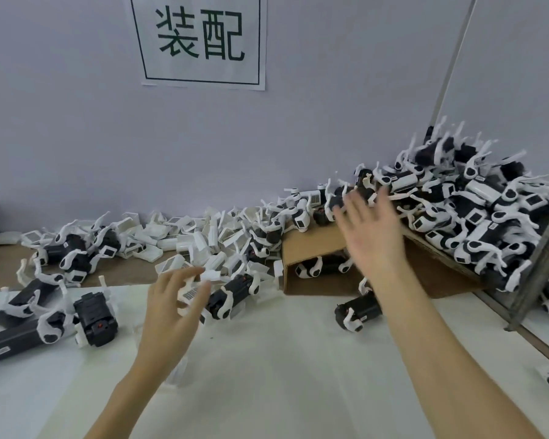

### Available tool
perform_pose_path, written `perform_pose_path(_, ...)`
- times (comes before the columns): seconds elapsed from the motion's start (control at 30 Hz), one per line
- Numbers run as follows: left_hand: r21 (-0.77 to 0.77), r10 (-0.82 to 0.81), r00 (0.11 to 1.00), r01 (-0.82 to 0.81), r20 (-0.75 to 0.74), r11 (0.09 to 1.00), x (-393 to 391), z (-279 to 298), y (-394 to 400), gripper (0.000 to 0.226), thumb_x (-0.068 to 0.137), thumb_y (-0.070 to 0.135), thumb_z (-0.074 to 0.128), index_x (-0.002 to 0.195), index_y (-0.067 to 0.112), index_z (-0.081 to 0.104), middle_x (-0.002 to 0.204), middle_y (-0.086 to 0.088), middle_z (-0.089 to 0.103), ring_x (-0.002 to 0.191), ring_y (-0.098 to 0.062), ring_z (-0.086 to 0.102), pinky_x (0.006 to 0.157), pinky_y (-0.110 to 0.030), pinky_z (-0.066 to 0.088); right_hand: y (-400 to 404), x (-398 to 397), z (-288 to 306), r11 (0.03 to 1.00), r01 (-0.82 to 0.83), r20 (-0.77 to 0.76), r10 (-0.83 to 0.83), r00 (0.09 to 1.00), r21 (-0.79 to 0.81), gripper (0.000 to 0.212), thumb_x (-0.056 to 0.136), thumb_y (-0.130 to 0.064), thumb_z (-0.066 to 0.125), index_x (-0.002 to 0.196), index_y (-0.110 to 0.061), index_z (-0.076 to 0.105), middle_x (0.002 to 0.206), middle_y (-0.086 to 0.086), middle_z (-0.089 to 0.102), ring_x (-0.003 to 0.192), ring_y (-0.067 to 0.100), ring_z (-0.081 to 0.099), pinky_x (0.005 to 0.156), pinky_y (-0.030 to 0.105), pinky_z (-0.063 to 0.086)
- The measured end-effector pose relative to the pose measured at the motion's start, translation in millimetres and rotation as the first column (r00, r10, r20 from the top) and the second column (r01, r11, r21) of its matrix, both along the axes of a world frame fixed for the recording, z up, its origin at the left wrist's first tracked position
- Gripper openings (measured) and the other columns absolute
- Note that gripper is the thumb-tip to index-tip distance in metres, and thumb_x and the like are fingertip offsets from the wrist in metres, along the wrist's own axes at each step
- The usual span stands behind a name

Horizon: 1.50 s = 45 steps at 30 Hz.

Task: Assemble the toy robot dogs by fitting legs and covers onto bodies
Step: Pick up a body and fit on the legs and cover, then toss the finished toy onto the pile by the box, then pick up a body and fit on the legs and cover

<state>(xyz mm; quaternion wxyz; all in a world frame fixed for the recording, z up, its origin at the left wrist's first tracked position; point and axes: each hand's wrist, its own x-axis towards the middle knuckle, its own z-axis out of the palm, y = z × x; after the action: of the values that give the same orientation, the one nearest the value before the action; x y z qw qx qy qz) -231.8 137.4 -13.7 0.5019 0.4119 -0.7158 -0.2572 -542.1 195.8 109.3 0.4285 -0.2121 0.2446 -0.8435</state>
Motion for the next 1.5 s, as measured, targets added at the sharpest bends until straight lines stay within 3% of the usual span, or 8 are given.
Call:
perform_pose_path(0.1, -0.19, 0.076, 0.925, -0.004, 0.372, 0.982, -3.5, -18.9, 1.1, 0.052, 0.098, 0.06, 0.067, 0.142, 0.033, 0.063, 0.159, -0.004, 0.039, 0.146, -0.03, 0.034, 0.116, -0.052, 0.038, 3.5, 40.4, -58.4, 0.977, -0.133, -0.102, 0.151, 0.983, 0.166, 0.036, 0.107, -0.031, 0.054, 0.132, -0.006, 0.063, 0.129, 0.017, 0.072, 0.118, 0.029, 0.071, 0.098, 0.042, 0.058)
perform_pose_path(0.2, -0.16, 0.021, 0.851, 0.075, 0.526, 0.984, -5.2, -35.2, -1.0, 0.054, 0.091, 0.043, 0.082, 0.139, 0.024, 0.064, 0.163, -0.004, 0.031, 0.131, -0.033, 0.053, 0.094, -0.053, 0.058, 9.0, 70.7, -102.3, 0.952, -0.122, -0.127, 0.163, 0.979, 0.281, 0.025, 0.108, -0.02, 0.054, 0.119, -0.008, 0.073, 0.099, 0.013, 0.076, 0.085, 0.021, 0.075, 0.072, 0.031, 0.061)
perform_pose_path(0.37, -0.145, 0.052, 0.908, 0.009, 0.415, 0.989, -4.3, -31.3, -7.4, 0.05, 0.084, 0.021, 0.091, 0.126, 0.013, 0.066, 0.132, 0.004, 0.04, 0.085, -0.016, 0.059, 0.073, -0.031, 0.05, 12.6, 91.0, -119.3, 0.931, -0.107, -0.199, 0.185, 0.962, 0.35, 0.031, 0.107, -0.014, 0.053, 0.095, -0.014, 0.081, 0.08, 0.006, 0.068, 0.067, 0.013, 0.063, 0.063, 0.024, 0.053)
perform_pose_path(0.67, -0.222, -0.046, 0.975, 0.095, 0.217, 0.97, -1.7, -12.1, 2.7, 0.044, 0.08, 0.018, 0.093, 0.12, 0.018, 0.074, 0.127, 0.008, 0.051, 0.106, -0.004, 0.062, 0.09, -0.029, 0.059, 16.9, 105.7, -121.3, 0.897, 0.109, -0.523, 0.147, 0.84, 0.427, 0.023, 0.104, -0.017, 0.063, 0.127, -0.017, 0.064, 0.108, 0.009, 0.073, 0.09, 0.019, 0.072, 0.072, 0.029, 0.061)
perform_pose_path(0.8, -0.1, -0.31, 0.949, 0.315, 0.059, 0.944, -5.6, -1.1, 7.4, 0.042, 0.081, 0.021, 0.091, 0.12, 0.029, 0.076, 0.133, 0.009, 0.056, 0.113, -0.024, 0.067, 0.095, -0.026, 0.057, 16.5, 100.3, -120.2, 0.914, -0.172, -0.362, 0.312, 0.879, 0.368, 0.047, 0.1, -0.033, 0.067, 0.144, -0.021, 0.056, 0.138, 0.009, 0.065, 0.128, 0.021, 0.064, 0.106, 0.045, 0.056)
perform_pose_path(0.93, 0.056, -0.461, 0.876, 0.472, -0.143, 0.88, -6.9, 2.5, 11.7, 0.039, 0.081, 0.03, 0.084, 0.119, 0.03, 0.079, 0.131, 0.009, 0.061, 0.119, -0.026, 0.067, 0.099, -0.029, 0.056, 20.7, 91.5, -115.8, 0.891, -0.396, -0.285, 0.447, 0.848, 0.222, 0.037, 0.097, -0.035, 0.069, 0.129, -0.017, 0.071, 0.14, 0.017, 0.065, 0.133, 0.029, 0.061, 0.107, 0.045, 0.054)
perform_pose_path(1.17, 0.253, -0.342, 0.864, 0.448, -0.369, 0.858, -7.0, 3.5, 11.3, 0.036, 0.098, 0.042, 0.067, 0.132, 0.033, 0.072, 0.137, 0.006, 0.071, 0.132, -0.009, 0.062, 0.107, -0.033, 0.043, 21.6, 99.6, -118.0, 0.897, -0.304, -0.277, 0.396, 0.875, 0.321, 0.057, 0.083, -0.041, 0.081, 0.131, -0.013, 0.068, 0.131, 0.008, 0.072, 0.127, 0.02, 0.066, 0.094, 0.034, 0.06)
perform_pose_path(1.5, 0.357, -0.172, 0.852, 0.38, -0.495, 0.853, -14.5, 2.7, 14.9, 0.064, 0.066, 0.049, 0.093, 0.121, 0.04, 0.062, 0.119, 0.0, 0.078, 0.107, -0.02, 0.074, 0.094, -0.034, 0.048, 22.1, 103.2, -117.0, 0.915, -0.211, -0.468, 0.362, 0.806, 0.345, 0.063, 0.079, -0.046, 0.079, 0.13, -0.012, 0.065, 0.128, 0.007, 0.072, 0.124, 0.021, 0.067, 0.097, 0.041, 0.06)
